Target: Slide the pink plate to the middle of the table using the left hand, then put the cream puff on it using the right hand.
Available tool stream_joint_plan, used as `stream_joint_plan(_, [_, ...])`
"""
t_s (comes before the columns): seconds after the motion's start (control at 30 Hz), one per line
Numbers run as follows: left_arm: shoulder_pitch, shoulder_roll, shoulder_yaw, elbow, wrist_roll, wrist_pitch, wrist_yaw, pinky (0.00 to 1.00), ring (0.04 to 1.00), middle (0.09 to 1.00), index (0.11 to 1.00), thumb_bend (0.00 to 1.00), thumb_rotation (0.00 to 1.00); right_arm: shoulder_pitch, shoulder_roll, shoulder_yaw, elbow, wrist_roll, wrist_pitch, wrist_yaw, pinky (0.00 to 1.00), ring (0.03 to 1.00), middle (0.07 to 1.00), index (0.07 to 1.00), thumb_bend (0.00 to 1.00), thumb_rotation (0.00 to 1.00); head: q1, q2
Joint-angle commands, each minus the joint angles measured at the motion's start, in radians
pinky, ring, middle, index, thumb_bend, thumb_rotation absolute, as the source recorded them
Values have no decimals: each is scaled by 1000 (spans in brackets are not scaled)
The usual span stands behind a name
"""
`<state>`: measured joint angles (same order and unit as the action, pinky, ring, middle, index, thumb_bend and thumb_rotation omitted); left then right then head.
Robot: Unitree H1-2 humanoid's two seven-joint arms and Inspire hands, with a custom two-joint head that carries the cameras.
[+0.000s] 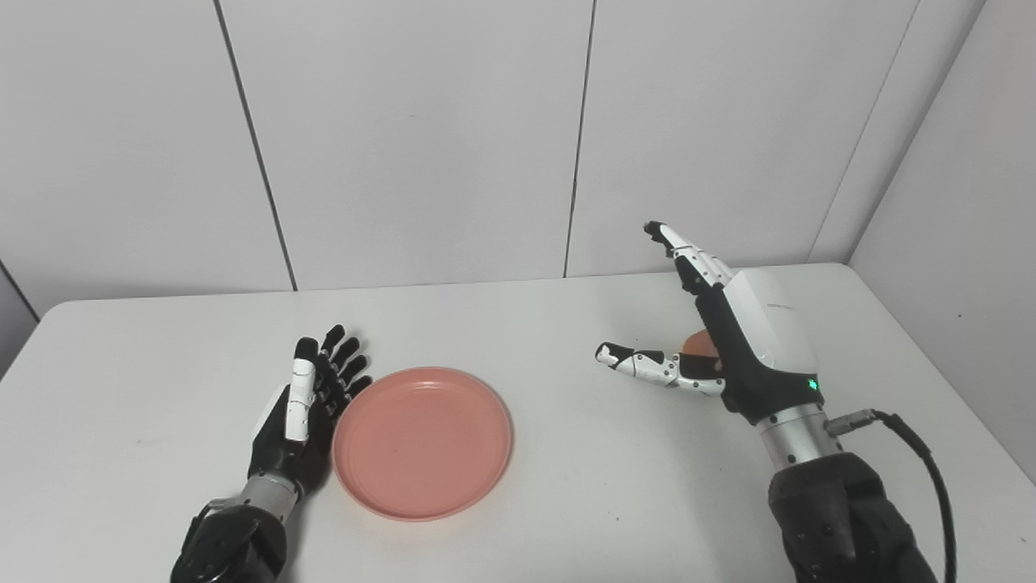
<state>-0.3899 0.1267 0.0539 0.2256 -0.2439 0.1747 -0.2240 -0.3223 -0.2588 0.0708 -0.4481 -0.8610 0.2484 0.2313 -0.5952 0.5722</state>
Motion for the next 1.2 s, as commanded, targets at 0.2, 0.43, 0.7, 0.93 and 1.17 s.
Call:
stream_joint_plan(0.2, [-7,3,-11,-25,-11,13,-20,988,972,985,999,942,986,-112,-128,-20,39,-74,83,160,632,832,873,862,1000,520,0,2])
stream_joint_plan(0.43, [-8,5,-14,-19,-7,-2,-18,983,961,981,986,943,973,-167,-231,-19,188,-94,82,231,648,830,859,857,1000,355,9,5])
stream_joint_plan(0.7, [-7,3,-11,-22,-8,0,-14,955,953,966,979,943,961,-215,-285,9,335,-77,97,289,652,830,866,864,1000,332,14,6])
stream_joint_plan(0.93, [-3,1,-13,-35,-16,5,-19,977,963,978,977,937,959,-238,-299,34,432,-53,98,283,629,834,863,832,1000,262,19,7])
stream_joint_plan(1.17, [1,-1,-15,-40,-16,10,-16,974,963,978,977,943,952,-247,-303,64,490,-45,98,279,625,810,851,828,1000,253,27,8])
